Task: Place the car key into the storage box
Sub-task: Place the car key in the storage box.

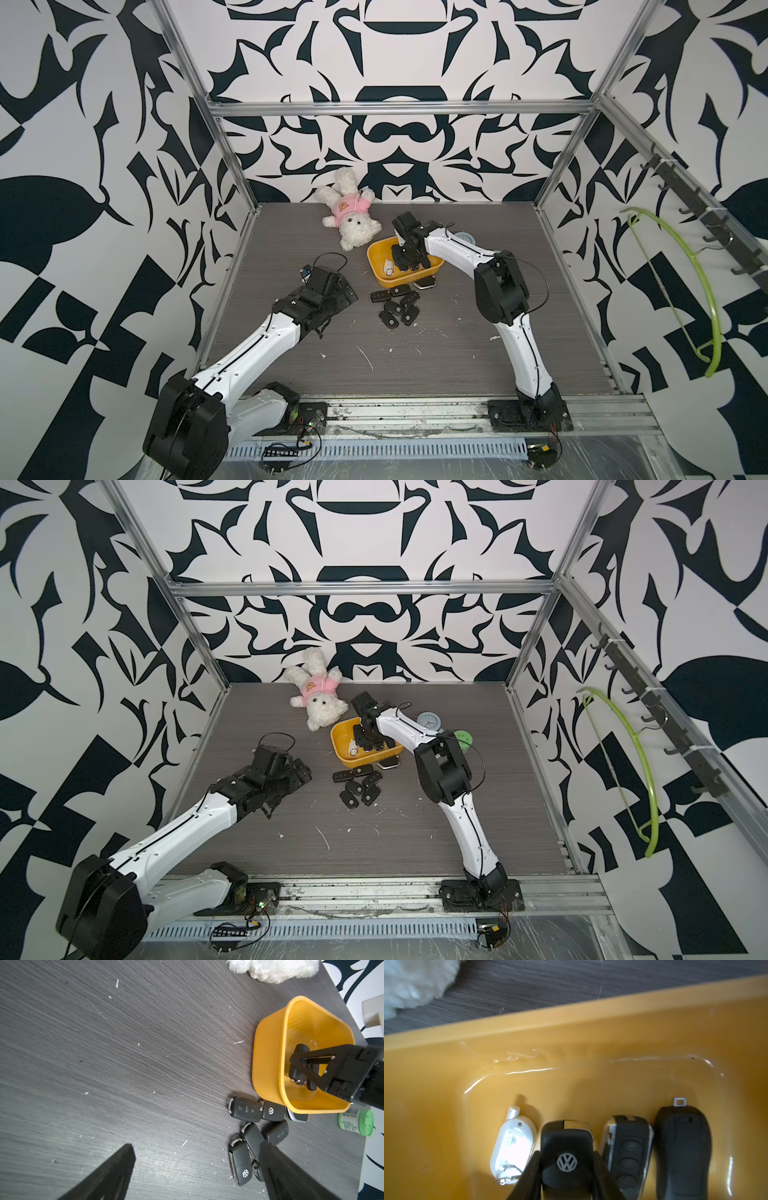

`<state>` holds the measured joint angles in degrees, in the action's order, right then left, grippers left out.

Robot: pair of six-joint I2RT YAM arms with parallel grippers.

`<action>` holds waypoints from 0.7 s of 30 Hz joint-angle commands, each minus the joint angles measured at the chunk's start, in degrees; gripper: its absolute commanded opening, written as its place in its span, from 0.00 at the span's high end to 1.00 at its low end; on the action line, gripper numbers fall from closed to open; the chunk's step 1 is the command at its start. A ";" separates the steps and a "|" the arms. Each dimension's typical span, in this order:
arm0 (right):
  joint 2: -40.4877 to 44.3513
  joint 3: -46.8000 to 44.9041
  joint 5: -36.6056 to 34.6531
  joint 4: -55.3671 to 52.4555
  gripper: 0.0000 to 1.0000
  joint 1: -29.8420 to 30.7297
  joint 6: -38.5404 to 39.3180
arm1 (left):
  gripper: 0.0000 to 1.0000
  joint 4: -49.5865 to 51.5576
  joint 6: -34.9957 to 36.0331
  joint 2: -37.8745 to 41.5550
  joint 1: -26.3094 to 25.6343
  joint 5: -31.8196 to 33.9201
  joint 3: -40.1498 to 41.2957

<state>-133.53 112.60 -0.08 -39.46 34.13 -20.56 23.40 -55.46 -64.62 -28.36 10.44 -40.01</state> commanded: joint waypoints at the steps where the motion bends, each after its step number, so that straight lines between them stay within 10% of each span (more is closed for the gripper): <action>1: 0.59 3.21 -0.99 -0.97 1.00 0.26 0.87 | 0.00 0.26 0.69 -0.97 0.24 -0.94 0.46; 10: -0.46 4.88 -0.01 -0.71 0.54 0.26 0.05 | 0.01 0.33 0.54 -1.70 0.25 -1.34 0.00; 21: 10.12 -1.48 -0.45 0.86 0.54 0.24 1.45 | 0.00 -0.06 0.19 -2.20 0.24 -1.80 -0.26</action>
<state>-131.22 113.25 -0.10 -39.51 34.17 -19.97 23.38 -55.51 -66.24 -28.34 9.13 -40.01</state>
